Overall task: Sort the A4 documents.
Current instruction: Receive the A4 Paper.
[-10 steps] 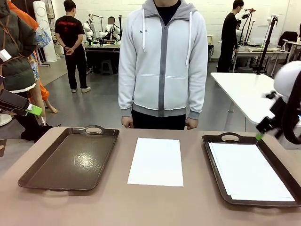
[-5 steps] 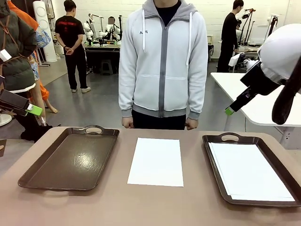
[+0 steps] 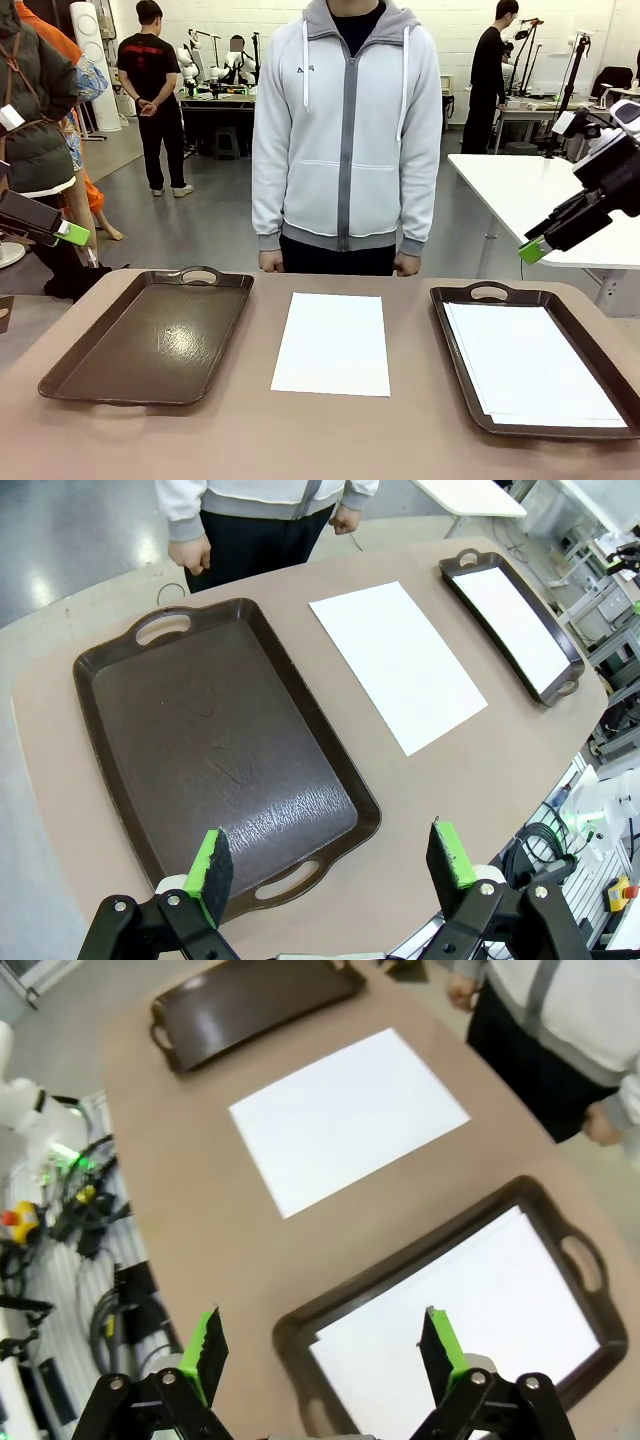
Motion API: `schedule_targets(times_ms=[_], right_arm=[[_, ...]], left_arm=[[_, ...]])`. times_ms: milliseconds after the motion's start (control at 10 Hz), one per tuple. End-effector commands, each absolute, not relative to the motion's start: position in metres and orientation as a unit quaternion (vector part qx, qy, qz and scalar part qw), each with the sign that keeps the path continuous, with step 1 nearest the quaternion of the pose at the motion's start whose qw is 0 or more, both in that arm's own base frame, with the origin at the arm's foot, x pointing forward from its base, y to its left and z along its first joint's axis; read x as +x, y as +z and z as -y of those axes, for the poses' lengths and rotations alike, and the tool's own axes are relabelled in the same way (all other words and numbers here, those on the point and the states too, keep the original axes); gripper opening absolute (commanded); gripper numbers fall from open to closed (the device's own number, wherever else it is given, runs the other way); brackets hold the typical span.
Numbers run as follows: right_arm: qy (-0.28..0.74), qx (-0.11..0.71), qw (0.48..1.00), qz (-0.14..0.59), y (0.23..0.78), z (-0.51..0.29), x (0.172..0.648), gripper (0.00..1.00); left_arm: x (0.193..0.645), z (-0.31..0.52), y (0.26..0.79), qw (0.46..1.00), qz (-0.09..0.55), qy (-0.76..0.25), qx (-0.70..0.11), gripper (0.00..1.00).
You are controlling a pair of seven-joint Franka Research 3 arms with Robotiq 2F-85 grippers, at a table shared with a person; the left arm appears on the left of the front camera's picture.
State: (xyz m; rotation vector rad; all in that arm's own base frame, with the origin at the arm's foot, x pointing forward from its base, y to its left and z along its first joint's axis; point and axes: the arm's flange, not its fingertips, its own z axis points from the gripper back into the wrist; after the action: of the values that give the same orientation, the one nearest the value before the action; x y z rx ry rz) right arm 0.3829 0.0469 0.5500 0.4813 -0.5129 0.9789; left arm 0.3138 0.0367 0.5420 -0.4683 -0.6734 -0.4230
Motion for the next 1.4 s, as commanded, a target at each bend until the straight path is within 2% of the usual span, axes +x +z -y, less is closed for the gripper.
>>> schedule_targets(times_ms=[0, 600, 1300], right_arm=[[0.439, 0.271, 0.830, 0.212, 0.561, -0.047, 0.402, 1.00], [0.433, 0.297, 0.826, 0.206, 0.560, -0.050, 0.427, 1.00], [0.430, 0.282, 0.833, 0.204, 0.559, -0.047, 0.426, 1.00]], left_arm=[[0.314, -0.038, 0.541, 0.891, 0.326, -0.210, -0.235, 1.00], [0.314, -0.038, 0.541, 0.891, 0.326, -0.210, -0.235, 1.00], [0.314, -0.038, 0.541, 0.891, 0.326, -0.210, -0.235, 1.00]])
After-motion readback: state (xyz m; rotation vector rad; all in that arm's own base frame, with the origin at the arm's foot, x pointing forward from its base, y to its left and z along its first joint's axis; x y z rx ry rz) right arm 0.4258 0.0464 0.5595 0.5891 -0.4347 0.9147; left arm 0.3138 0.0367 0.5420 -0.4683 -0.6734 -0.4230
